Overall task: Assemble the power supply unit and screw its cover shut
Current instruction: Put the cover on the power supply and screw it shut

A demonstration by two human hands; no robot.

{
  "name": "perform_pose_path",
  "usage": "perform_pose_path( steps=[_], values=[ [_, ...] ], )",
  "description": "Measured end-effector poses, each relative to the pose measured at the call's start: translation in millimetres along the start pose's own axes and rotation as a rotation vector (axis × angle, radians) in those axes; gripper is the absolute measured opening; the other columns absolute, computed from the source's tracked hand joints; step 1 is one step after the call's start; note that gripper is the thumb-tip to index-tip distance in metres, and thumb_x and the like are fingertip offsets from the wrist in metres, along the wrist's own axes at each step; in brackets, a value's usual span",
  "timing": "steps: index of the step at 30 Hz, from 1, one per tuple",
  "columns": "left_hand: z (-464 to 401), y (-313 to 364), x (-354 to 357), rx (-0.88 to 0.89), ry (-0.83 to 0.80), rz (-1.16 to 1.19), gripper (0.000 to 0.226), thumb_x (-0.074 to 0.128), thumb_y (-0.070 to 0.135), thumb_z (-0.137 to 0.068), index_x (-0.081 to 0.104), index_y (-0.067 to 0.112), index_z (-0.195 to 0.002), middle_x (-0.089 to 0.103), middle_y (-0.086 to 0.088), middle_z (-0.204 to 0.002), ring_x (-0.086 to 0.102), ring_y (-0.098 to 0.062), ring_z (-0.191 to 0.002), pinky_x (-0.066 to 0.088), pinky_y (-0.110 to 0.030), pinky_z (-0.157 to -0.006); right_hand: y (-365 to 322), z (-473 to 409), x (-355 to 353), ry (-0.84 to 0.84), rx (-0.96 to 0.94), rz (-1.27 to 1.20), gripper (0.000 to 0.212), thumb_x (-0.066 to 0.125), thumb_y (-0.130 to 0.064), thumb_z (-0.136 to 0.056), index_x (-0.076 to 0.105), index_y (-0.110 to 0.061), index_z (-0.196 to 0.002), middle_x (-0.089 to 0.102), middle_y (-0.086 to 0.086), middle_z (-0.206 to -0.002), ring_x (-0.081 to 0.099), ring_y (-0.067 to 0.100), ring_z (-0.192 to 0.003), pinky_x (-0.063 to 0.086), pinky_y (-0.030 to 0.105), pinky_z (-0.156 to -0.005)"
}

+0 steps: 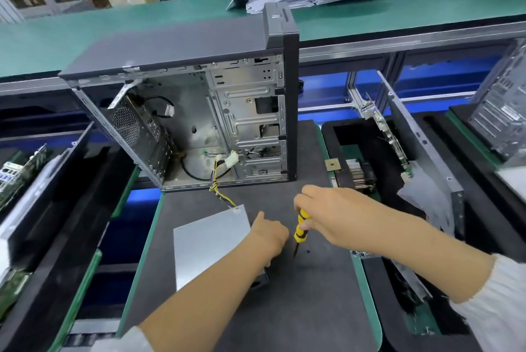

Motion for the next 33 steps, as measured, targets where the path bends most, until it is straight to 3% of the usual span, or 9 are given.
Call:
perform_pose_path(
  steps=[2,4,6,9,12,17,22,30,33],
  values=[
    [3,-2,-2,0.002,0.012,0.0,0.017,0.065,0.01,-0.09,0.052,0.007,-0.08,0.063,-0.01,-0.121,0.052,-0.03,-0.122,0.012,-0.048,-0.117,-2,-1,1,-0.016,-0.007,-0.043,0.031,0.041,-0.045,-0.097,0.046,-0.018,-0.112,0.047,-0.001,-0.105,0.053,0.02,-0.082,0.04,0.031,-0.063],
    [9,-8,-7,0.005,0.143,0.051,0.003,0.057,0.009,-0.092,0.059,0.008,-0.091,0.063,-0.009,-0.118,0.055,-0.029,-0.116,0.018,-0.046,-0.114,-7,-4,2,-0.004,-0.009,-0.016,0.037,0.04,-0.048,-0.096,0.045,-0.016,-0.115,0.047,-0.001,-0.108,0.055,0.021,-0.09,0.037,0.03,-0.063],
    [23,-20,-8,-0.057,0.423,0.206,0.012,0.052,0.013,-0.091,0.061,0.012,-0.098,0.064,-0.004,-0.108,0.058,-0.025,-0.106,0.03,-0.039,-0.105,-15,-10,4,0.035,0.016,0.012,0.039,0.039,-0.048,-0.097,0.043,-0.014,-0.114,0.047,0.001,-0.109,0.055,0.023,-0.09,0.032,0.03,-0.062],
    [56,-42,4,-0.134,0.849,0.981,0.009,0.058,0.012,-0.088,0.062,0.013,-0.08,0.066,-0.004,-0.087,0.06,-0.021,-0.085,0.045,-0.03,-0.079,-28,-21,6,0.096,0.061,-0.158,0.029,0.044,-0.041,-0.097,0.038,-0.014,-0.106,0.057,0.005,-0.097,0.053,0.025,-0.076,0.036,0.033,-0.06],
    [86,-51,24,0.006,0.793,1.944,0.018,0.062,0.004,-0.087,0.072,0.012,-0.074,0.069,-0.01,-0.08,0.063,-0.019,-0.077,0.051,-0.03,-0.072,-40,-34,7,0.197,0.069,-0.468,0.022,0.049,-0.036,-0.094,0.037,-0.018,-0.097,0.057,-0.001,-0.078,0.051,0.015,-0.063,0.042,0.029,-0.057],
    [105,-53,45,0.031,0.47,2.95,0.006,0.07,0.004,-0.067,0.075,0.001,-0.067,0.067,-0.01,-0.071,0.069,-0.017,-0.063,0.059,-0.027,-0.061,-69,-59,13,0.357,0.038,-0.744,0.003,0.042,-0.023,-0.098,0.04,-0.022,-0.099,0.047,-0.013,-0.076,0.046,0.002,-0.064,0.036,0.018,-0.056],
    [123,-57,64,-0.028,0.345,3.133,0.008,0.072,0.005,-0.069,0.076,-0.001,-0.072,0.062,-0.01,-0.073,0.066,-0.021,-0.06,0.059,-0.029,-0.059,-89,-75,18,0.43,0.002,-0.43,0.02,0.042,-0.026,-0.099,0.053,-0.023,-0.116,0.043,-0.003,-0.096,0.053,0.023,-0.074,0.045,0.035,-0.064],
    [140,-63,79,-0.057,0.319,3.086,0.009,0.065,0.011,-0.09,0.069,0.004,-0.094,0.065,-0.005,-0.075,0.067,-0.017,-0.067,0.054,-0.04,-0.08,-114,-80,16,0.54,-0.049,-0.222,0.01,0.076,-0.024,-0.078,0.068,-0.02,-0.074,0.058,-0.003,-0.076,0.052,0.019,-0.045,0.039,0.026,-0.036],
    [143,-64,81,-0.054,0.353,3.078,0.007,0.065,0.01,-0.09,0.067,0.004,-0.094,0.066,-0.005,-0.073,0.065,-0.017,-0.069,0.054,-0.038,-0.08,-119,-82,15,0.568,-0.058,-0.168,0.015,0.082,-0.024,-0.072,0.067,-0.02,-0.071,0.057,-0.004,-0.071,0.05,0.016,-0.04,0.037,0.023,-0.03]
  ],
)
Point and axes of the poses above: each hand's wrist, its own z-axis away from the middle knuckle, its own x-axis out of the palm, y = z × x, the point moved 1 cm from there along -z, towards the middle knuckle
